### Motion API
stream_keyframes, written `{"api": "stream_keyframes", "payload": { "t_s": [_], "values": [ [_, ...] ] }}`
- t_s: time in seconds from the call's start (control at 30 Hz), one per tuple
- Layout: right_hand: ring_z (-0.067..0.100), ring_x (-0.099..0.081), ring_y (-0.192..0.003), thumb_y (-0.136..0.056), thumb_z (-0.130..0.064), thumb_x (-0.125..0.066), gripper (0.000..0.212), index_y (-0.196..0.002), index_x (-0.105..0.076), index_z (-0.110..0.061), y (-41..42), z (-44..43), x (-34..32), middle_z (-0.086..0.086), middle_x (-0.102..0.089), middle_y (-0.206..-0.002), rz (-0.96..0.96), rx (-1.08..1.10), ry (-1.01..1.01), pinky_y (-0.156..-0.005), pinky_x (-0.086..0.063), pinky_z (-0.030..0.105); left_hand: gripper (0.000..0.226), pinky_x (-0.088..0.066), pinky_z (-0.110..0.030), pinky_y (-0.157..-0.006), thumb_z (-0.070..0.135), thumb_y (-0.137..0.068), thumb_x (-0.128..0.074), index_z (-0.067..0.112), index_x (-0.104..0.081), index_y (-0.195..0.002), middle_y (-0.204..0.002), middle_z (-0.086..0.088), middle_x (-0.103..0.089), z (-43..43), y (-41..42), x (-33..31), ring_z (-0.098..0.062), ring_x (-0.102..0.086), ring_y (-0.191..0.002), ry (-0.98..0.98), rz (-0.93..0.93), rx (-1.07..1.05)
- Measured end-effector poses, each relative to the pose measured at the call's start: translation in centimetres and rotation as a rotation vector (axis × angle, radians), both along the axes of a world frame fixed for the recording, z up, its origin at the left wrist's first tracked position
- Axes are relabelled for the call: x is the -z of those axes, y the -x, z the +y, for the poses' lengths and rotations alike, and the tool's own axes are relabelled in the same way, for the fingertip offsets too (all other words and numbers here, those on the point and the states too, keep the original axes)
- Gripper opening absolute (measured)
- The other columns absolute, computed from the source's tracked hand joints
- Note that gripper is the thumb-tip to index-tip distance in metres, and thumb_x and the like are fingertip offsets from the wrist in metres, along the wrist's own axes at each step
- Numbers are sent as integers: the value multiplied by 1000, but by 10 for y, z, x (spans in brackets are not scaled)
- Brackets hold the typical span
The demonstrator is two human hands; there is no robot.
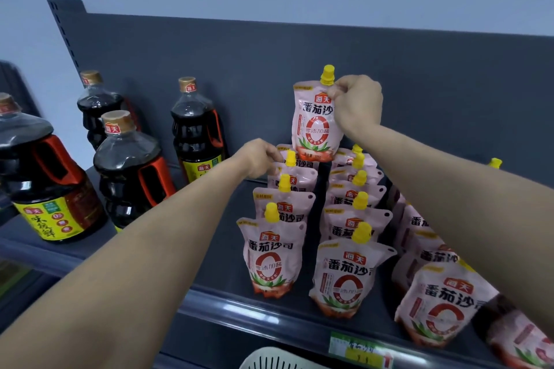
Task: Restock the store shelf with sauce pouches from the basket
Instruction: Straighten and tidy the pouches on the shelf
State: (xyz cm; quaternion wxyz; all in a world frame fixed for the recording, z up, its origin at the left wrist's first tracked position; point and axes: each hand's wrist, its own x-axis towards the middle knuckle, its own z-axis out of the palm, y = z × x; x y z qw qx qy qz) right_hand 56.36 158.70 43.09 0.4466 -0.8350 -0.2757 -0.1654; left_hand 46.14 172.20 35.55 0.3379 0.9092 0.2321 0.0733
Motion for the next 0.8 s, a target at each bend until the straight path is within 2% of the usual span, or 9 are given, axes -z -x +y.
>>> {"api": "stream_keyframes", "payload": {
  "t_s": [0.13,0.27,0.4,0.5,0.57,0.6,0.67,0.73,0.8],
  "values": [
    [27,-66,-88,-93,-18,-56,19,-95,-72,-8,-4,9,14,10,-72,-94,41,-11,44,-82,-55,42,16,-42,-22,-79,6,-85,-65,4,-72,-99,-90,1,-61,4,-6,11,-12,-56,-87,-11,-6,2],
    [29,-66,-90,-92,-15,-58,18,-97,-73,-7,-7,20,27,11,-73,-96,83,-34,107,-82,-55,38,13,-54,-31,-82,3,-85,-63,3,-73,-93,-81,-3,-63,7,-10,18,-15,-58,-79,-7,-48,-39],
    [32,-66,-90,-89,-12,-61,14,-92,-74,-8,-15,32,45,15,-71,-96,168,-95,246,-82,-56,41,14,-54,-31,-77,1,-85,-62,3,-74,-92,-79,-5,-64,10,-9,21,-15,-57,-77,-8,-62,-44],
    [33,-64,-99,-87,-7,-61,19,-101,-73,-10,-21,43,57,15,-68,-107,228,-86,381,-83,-54,35,16,-48,-18,-63,0,-85,-62,0,-73,-96,-83,-2,-63,10,-8,22,-11,-55,-79,11,-81,-38],
    [33,-62,-100,-88,-5,-55,18,-98,-70,-6,-24,50,60,16,-65,-109,255,-96,504,-82,-51,33,18,-48,-19,-69,0,-85,-62,0,-72,-100,-88,-5,-65,10,-8,22,-11,-55,-81,18,-86,-35],
    [32,-60,-94,-89,-7,-54,13,-86,-67,-7,-24,52,61,16,-63,-102,270,-114,567,-77,-49,32,18,-50,-23,-74,0,-84,-62,0,-72,-100,-92,-8,-68,10,-8,23,-13,-56,-81,20,-88,-38],
    [24,-55,-69,-89,-15,-57,28,-62,-48,-14,-25,57,66,10,-56,-79,274,-116,671,-54,-43,24,18,-54,-30,-82,0,-84,-63,0,-72,-99,-98,-14,-70,11,-8,25,-15,-58,-81,34,-98,-53],
    [16,-46,-49,-86,-25,-64,39,-58,-39,-15,-25,59,71,3,-47,-61,279,-95,746,-36,-33,19,17,-55,-34,-85,1,-84,-64,1,-73,-99,-101,-16,-71,12,-9,27,-16,-59,-81,52,-108,-67],
    [13,-42,-46,-86,-24,-65,40,-58,-39,-13,-26,61,75,2,-43,-59,293,-77,754,-32,-31,18,17,-56,-36,-86,1,-83,-64,2,-73,-98,-102,-15,-71,13,-9,29,-16,-60,-81,67,-114,-74]
  ]
}}
